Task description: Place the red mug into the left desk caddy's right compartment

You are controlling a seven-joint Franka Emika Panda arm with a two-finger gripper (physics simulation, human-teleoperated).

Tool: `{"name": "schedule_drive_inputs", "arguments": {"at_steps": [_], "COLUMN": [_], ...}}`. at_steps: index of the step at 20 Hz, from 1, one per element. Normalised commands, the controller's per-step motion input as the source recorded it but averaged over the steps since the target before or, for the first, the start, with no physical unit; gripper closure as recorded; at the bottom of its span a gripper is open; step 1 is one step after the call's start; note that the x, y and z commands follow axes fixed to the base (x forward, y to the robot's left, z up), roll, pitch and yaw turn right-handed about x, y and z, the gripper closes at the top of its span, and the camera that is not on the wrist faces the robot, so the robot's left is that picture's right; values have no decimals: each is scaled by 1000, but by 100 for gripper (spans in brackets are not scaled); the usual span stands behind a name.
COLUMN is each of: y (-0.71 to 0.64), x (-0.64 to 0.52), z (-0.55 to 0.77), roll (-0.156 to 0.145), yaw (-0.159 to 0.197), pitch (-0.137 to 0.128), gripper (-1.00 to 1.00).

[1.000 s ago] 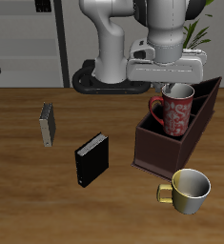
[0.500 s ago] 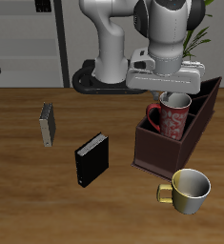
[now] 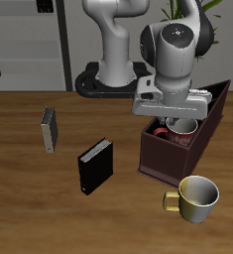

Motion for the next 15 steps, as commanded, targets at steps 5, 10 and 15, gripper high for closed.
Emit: {"name": "schedule_drive_inputs", "arguments": {"at_steps": [5,10,15], "y": [-110,-150,-228], "x": [45,-36,-39], "z": [-1,245,179], "roll": [-8,-29,-12], "yaw": [20,-18,39], "pitch": [15,-26,-35], "gripper": [-100,-100,-100]}}
